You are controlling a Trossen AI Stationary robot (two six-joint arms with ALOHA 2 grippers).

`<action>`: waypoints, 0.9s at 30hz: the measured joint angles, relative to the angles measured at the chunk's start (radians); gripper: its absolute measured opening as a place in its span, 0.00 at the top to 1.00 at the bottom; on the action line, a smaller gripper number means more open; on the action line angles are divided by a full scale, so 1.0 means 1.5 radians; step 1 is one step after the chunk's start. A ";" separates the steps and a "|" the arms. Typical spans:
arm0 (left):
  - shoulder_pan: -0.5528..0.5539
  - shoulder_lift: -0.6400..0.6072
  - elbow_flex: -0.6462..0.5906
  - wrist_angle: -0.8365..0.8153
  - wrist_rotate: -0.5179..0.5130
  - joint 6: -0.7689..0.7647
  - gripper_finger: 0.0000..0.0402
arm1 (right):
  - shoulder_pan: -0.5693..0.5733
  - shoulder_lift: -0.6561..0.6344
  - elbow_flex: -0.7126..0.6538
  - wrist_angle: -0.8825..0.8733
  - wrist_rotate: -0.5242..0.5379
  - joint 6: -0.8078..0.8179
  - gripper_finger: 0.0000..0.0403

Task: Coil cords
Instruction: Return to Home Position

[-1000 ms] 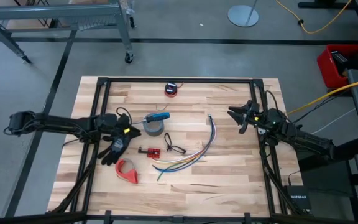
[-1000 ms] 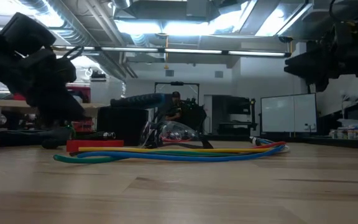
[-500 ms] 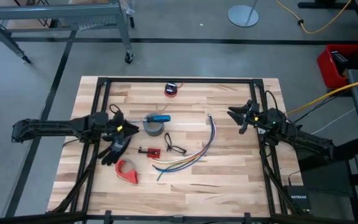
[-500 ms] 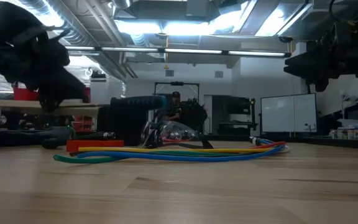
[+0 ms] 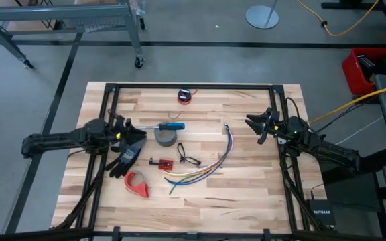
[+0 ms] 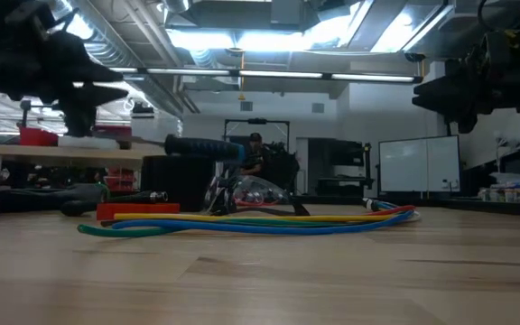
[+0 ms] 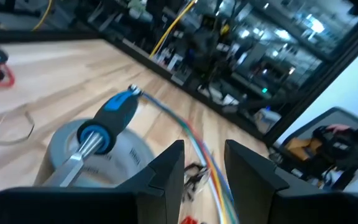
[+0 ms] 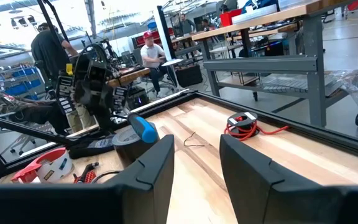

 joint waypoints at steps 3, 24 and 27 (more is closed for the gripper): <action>0.000 -0.031 0.000 0.000 0.000 -0.003 0.73 | 0.000 0.000 0.000 0.000 0.000 0.000 0.67; 0.000 -0.060 0.000 -0.001 0.000 0.002 0.73 | 0.000 0.000 0.000 -0.001 0.000 0.000 0.67; 0.000 -0.060 0.000 -0.001 0.000 0.002 0.73 | 0.000 0.000 0.000 -0.001 0.000 0.000 0.67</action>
